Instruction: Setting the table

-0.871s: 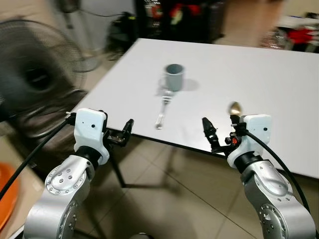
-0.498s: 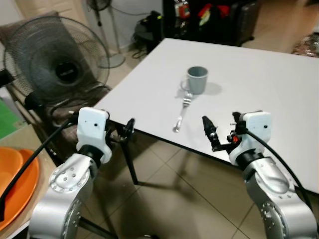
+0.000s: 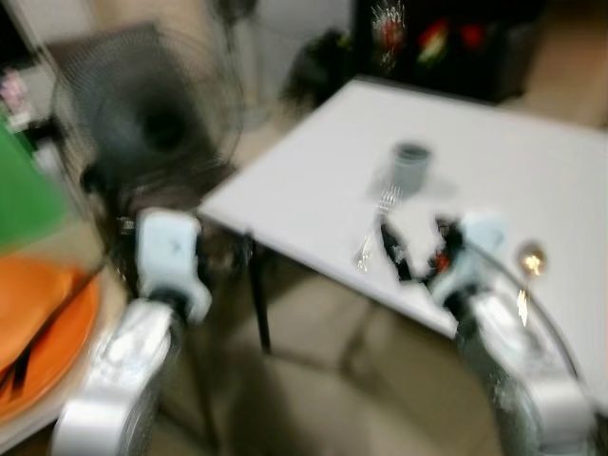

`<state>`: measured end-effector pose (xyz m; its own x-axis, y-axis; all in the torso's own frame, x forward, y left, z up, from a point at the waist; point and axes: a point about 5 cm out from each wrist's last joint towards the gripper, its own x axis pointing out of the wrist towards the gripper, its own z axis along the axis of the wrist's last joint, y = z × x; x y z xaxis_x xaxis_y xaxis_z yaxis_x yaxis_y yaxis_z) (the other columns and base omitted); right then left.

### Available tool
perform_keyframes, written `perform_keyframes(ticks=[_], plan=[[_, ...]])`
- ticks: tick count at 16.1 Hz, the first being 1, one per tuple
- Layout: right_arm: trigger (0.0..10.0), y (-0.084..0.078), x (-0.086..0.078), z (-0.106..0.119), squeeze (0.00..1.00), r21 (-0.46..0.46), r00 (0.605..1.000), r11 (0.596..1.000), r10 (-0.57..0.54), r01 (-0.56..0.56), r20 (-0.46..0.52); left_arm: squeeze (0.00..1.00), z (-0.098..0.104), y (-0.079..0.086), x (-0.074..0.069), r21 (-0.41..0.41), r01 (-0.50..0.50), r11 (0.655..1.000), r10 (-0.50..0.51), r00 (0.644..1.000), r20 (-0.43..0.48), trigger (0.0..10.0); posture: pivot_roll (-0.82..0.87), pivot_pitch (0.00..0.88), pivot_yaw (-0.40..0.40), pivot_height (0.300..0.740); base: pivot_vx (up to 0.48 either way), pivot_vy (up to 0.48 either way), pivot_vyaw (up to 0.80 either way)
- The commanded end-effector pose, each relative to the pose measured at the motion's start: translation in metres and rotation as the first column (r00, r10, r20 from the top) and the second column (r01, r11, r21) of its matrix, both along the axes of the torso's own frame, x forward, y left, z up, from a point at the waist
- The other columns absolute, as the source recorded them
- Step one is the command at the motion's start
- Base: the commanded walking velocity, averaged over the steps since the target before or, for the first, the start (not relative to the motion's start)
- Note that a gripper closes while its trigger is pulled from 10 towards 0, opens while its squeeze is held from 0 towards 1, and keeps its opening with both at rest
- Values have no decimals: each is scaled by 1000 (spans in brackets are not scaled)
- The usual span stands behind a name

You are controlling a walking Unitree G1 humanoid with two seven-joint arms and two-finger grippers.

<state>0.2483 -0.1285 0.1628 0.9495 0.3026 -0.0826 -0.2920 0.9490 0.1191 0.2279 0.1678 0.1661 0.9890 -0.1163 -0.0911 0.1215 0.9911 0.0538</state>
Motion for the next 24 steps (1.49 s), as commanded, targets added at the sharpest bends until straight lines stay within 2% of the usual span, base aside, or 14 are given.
perform_keyframes(ticks=[1, 5, 12, 16, 21, 23, 24], plan=[[10000, -3, 0, 0, 1000, 6, 1000, 1000, 9, -9, -11, 0, 6, -3, -1, -6, 0, 1000, 1, 1000, 29, 10000, -46, 0, 27, 740, 0, 0, 800], [10000, -6, 1, -4, 1000, 19, 1000, 1000, 10, -9, -30, 0, 7, -8, -2, 1, 10, 1000, -10, 999, 40, 10000, -33, 0, 12, 740, 0, 0, 800], [10000, -10, -1, -7, 1000, 64, 998, 997, -41, 44, -51, 0, 12, -12, 7, -2, 53, 999, -53, 998, 46, 10000, -56, 0, 64, 740, 0, 0, 800], [10000, -8, 2, -5, 1000, 63, 998, 997, -30, 34, -57, 0, 12, -10, 9, -20, 34, 999, -33, 999, 36, 10000, -54, 0, 66, 740, 0, 0, 800], [10000, 0, 8, -7, 1000, 60, 998, 998, 0, 4, -63, 0, 15, -9, 9, -19, 55, 998, -54, 997, 58, 10000, -37, 0, 66, 740, 0, 0, 800], [10000, 1, 13, -7, 1000, 58, 998, 998, -11, 15, -65, 0, 17, -7, 9, -31, 48, 998, -46, 997, 58, 10000, -29, 0, 67, 740, 131, 0, 0], [10000, 2, 15, -7, 1000, 47, 998, 999, -18, 21, -65, 176, 17, -7, 10, -22, 55, 998, -53, 997, 57, 10000, -27, 0, 67, 740, 262, 0, 0]])
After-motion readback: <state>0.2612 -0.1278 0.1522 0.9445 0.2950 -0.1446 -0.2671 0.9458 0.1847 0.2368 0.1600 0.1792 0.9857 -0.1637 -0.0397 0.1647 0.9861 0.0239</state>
